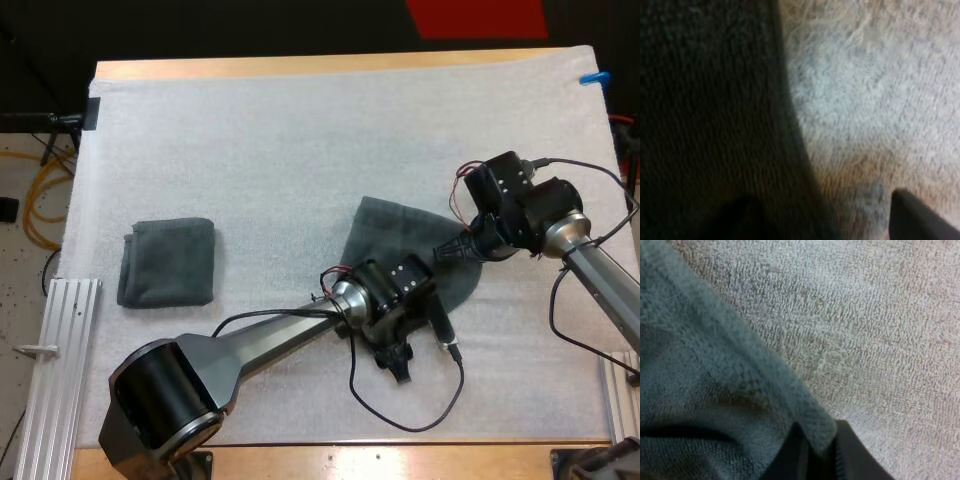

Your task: Pick towel from pile fold and stack

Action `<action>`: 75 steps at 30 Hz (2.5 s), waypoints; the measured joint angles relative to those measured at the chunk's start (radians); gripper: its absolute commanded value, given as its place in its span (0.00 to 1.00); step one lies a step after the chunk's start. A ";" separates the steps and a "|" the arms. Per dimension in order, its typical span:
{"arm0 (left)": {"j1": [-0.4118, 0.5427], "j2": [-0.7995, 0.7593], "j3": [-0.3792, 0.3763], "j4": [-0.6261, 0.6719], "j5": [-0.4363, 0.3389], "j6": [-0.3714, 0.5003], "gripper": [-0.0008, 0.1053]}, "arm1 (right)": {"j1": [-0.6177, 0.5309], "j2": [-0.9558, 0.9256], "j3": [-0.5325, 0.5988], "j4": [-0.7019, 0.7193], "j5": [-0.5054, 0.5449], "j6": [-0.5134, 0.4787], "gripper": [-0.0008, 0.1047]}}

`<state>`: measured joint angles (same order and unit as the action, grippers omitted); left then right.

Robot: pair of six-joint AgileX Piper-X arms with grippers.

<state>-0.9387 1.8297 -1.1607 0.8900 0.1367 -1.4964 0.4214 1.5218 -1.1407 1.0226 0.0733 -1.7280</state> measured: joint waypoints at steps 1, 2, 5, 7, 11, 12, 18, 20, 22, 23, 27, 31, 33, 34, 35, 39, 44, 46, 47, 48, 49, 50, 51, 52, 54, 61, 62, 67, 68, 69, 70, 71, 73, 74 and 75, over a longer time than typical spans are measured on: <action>0.001 0.000 -0.001 0.001 0.003 0.000 0.48 | 0.000 0.000 0.000 0.000 0.001 0.000 0.01; 0.000 0.001 -0.001 0.001 0.004 0.000 0.47 | 0.000 0.000 0.000 0.000 0.005 0.000 0.01; 0.007 0.006 -0.004 0.003 0.006 0.000 0.41 | 0.000 0.000 0.000 -0.003 0.028 0.000 0.01; 0.007 0.005 -0.004 0.003 0.006 0.000 0.33 | 0.000 0.000 0.000 -0.006 0.040 0.000 0.01; 0.009 0.005 -0.004 0.004 0.003 0.000 0.12 | 0.000 0.000 0.000 -0.007 0.048 0.000 0.01; 0.009 0.007 -0.004 0.007 0.003 0.000 0.08 | 0.000 0.000 0.000 -0.007 0.051 0.000 0.01; 0.009 0.012 -0.004 0.017 0.005 0.010 0.01 | 0.000 0.000 0.000 -0.008 0.063 0.000 0.01; 0.009 0.012 -0.004 0.017 0.005 0.013 0.01 | 0.000 0.000 0.000 -0.008 0.066 0.000 0.01; 0.009 0.012 -0.004 0.017 0.005 0.013 0.01 | 0.000 0.000 0.000 -0.008 0.066 0.000 0.01; 0.009 0.012 -0.004 0.017 0.005 0.013 0.01 | 0.000 0.000 0.000 -0.008 0.066 0.000 0.01; 0.009 0.011 -0.004 0.020 0.005 0.013 0.01 | 0.000 0.000 0.000 -0.009 0.087 0.000 0.01; 0.009 -0.014 0.007 0.034 0.003 0.013 0.01 | -0.009 0.000 0.000 -0.017 0.090 0.000 0.01; 0.009 -0.034 0.009 0.045 0.002 0.014 0.01 | -0.029 0.000 0.000 -0.016 0.090 0.000 0.01; 0.009 -0.047 0.009 0.048 0.001 0.014 0.01 | -0.044 0.000 0.000 -0.016 0.089 0.000 0.01; 0.009 -0.057 0.009 0.049 0.000 0.014 0.01 | -0.059 0.000 0.000 -0.016 0.087 0.000 0.01; 0.009 -0.073 0.009 0.071 -0.003 0.014 0.01 | -0.128 0.000 0.000 -0.016 0.067 -0.017 0.01; 0.009 -0.072 0.016 0.093 -0.004 0.014 0.01 | -0.152 0.000 0.000 0.014 -0.006 -0.038 0.01; 0.009 -0.072 0.016 0.093 -0.004 0.014 0.01 | -0.149 0.000 0.000 0.015 -0.045 -0.038 0.01; 0.009 -0.072 0.016 0.094 -0.004 0.014 0.01 | -0.149 0.000 0.000 0.014 -0.056 -0.038 0.01; 0.009 -0.072 0.016 0.095 -0.004 0.014 0.01 | -0.149 0.000 0.000 0.012 -0.060 -0.038 0.01; 0.009 -0.072 0.016 0.095 -0.004 0.014 0.01 | -0.149 0.000 0.000 0.011 -0.061 -0.038 0.01; 0.009 -0.072 0.016 0.095 -0.004 0.014 0.01 | -0.149 0.000 0.000 0.011 -0.061 -0.038 0.01; 0.009 -0.076 0.016 0.095 -0.008 0.014 0.01 | -0.153 0.000 0.000 0.011 -0.058 -0.038 0.01; 0.009 -0.083 0.017 0.095 -0.016 0.014 0.01 | -0.158 0.000 0.000 0.010 -0.054 -0.038 0.01; 0.010 -0.114 0.019 0.098 -0.041 0.014 0.01 | -0.167 0.000 0.000 0.008 -0.051 -0.039 0.01; 0.116 -0.360 0.019 0.097 -0.059 -0.045 0.01 | -0.239 -0.073 -0.002 -0.008 0.018 -0.093 0.01; 0.140 -0.405 0.019 0.097 -0.062 -0.045 0.01 | -0.258 -0.098 -0.008 -0.008 0.037 -0.097 0.01; 0.265 -0.596 0.019 0.095 -0.047 -0.045 0.01 | -0.325 -0.208 -0.074 -0.009 0.104 -0.140 0.01; 0.292 -0.635 0.019 0.095 -0.026 -0.045 0.01 | -0.327 -0.227 -0.095 -0.009 0.122 -0.152 0.01; 0.316 -0.665 0.019 0.095 -0.003 -0.045 0.01 | -0.326 -0.241 -0.116 -0.009 0.140 -0.165 0.01; 0.336 -0.700 0.019 0.093 0.025 -0.045 0.01 | -0.326 -0.254 -0.136 -0.009 0.149 -0.171 0.01; 0.357 -0.734 0.019 0.089 0.059 -0.045 0.01 | -0.323 -0.265 -0.161 -0.007 0.150 -0.173 0.01; 0.394 -0.792 0.019 0.081 0.120 -0.045 0.03 | -0.308 -0.280 -0.212 0.004 0.150 -0.175 0.01; 0.406 -0.823 0.019 0.077 0.142 -0.045 0.05 | -0.296 -0.285 -0.232 0.014 0.151 -0.175 0.01; 0.418 -0.853 0.019 0.074 0.159 -0.045 0.09 | -0.276 -0.288 -0.256 0.028 0.154 -0.175 0.01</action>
<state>-0.5203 0.9766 -1.1414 0.9638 0.2955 -1.5414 0.1451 1.2337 -1.3968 1.0506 0.2268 -1.9031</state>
